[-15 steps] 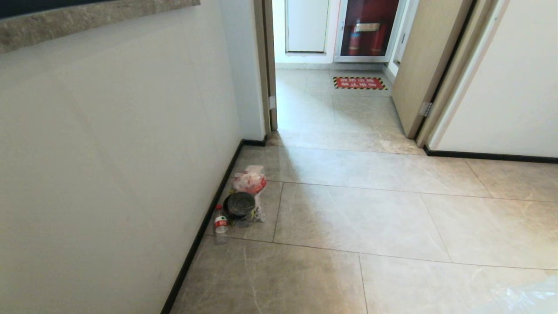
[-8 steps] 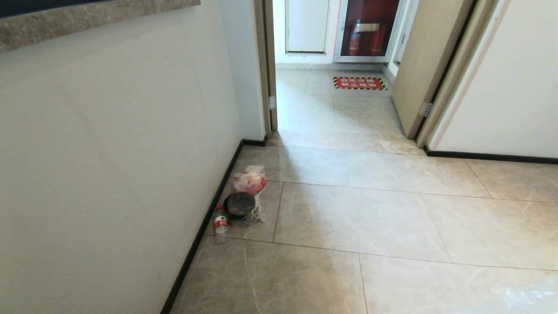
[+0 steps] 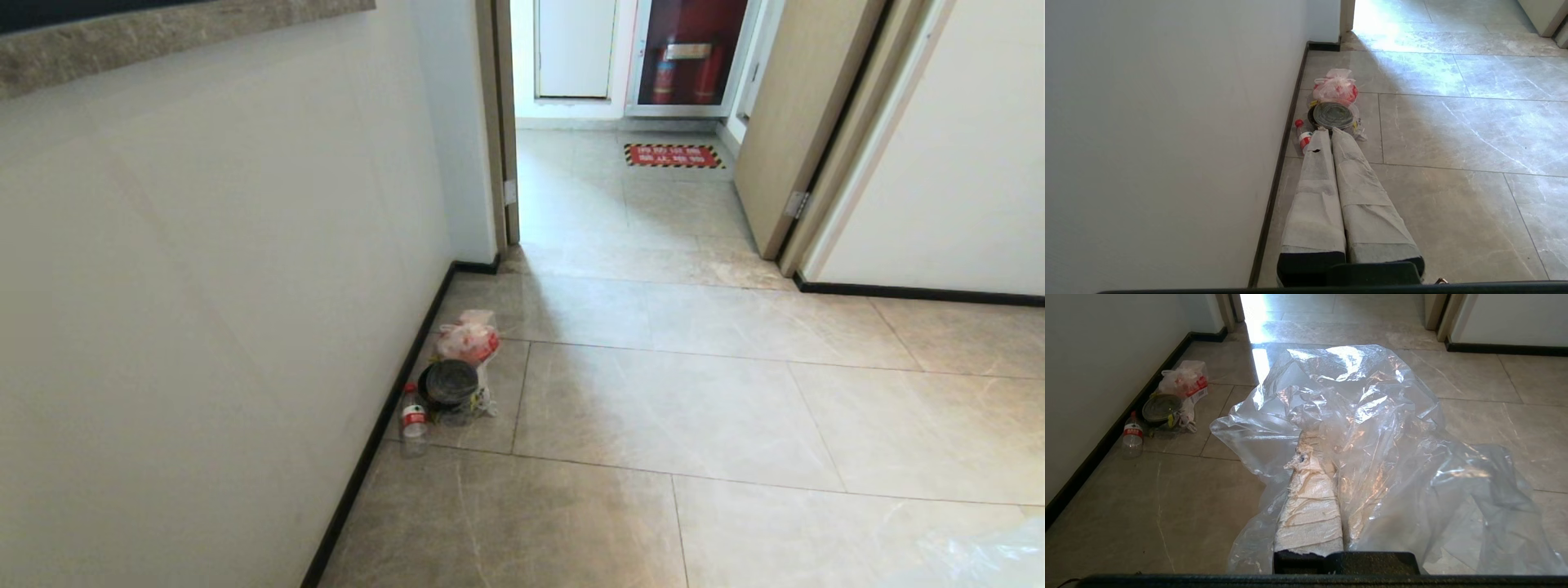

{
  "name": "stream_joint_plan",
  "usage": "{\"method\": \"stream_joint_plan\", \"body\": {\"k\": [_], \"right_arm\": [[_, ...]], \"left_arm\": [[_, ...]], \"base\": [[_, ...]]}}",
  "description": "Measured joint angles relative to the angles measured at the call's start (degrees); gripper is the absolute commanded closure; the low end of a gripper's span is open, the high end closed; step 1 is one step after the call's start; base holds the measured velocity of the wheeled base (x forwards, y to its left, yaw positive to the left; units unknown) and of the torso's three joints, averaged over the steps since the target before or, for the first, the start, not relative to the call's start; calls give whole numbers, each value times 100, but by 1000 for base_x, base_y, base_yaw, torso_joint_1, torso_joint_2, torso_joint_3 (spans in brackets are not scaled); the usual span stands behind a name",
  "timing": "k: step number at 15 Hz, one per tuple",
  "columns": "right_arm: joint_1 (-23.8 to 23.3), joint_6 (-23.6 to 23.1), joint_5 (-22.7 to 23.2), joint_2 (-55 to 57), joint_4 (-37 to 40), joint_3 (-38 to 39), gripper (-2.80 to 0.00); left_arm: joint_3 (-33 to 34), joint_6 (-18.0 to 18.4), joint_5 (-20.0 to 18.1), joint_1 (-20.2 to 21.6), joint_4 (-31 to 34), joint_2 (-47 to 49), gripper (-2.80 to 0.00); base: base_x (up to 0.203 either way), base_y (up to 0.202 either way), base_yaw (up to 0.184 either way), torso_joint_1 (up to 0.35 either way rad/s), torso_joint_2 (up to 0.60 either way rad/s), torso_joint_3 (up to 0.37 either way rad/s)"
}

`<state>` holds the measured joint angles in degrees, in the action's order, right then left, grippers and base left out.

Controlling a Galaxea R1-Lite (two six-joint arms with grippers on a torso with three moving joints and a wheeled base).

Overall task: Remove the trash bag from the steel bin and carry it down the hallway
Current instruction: Put the trash bag at the door

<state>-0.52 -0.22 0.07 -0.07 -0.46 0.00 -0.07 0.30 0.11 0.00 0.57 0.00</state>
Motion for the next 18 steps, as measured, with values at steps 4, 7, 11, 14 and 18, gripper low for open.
{"method": "stream_joint_plan", "body": {"k": [4, 7, 11, 14, 18], "right_arm": [[-2, 2, 4, 2, -6, 0, 0], [2, 6, 2, 1, 6, 0, 0], [0, 4, 0, 0, 2, 0, 0], [0, 6, 0, 0, 2, 0, 0], [0, 0, 0, 0, 2, 0, 0]], "left_arm": [[-4, 132, 0, -5, 3, 0, 0], [5, 79, 0, 0, -9, 0, 0], [7, 84, 5, 0, -25, 0, 0], [7, 86, -1, 0, -9, 0, 0], [7, 52, -6, -2, -5, 0, 0]], "base": [[4, -62, 11, 2, 3, 1], [0, -192, 0, -2, 2, 1], [0, -192, 0, 1, -1, 2], [0, -181, -1, 3, 2, 5], [0, -45, 0, 0, 1, 0]]}}
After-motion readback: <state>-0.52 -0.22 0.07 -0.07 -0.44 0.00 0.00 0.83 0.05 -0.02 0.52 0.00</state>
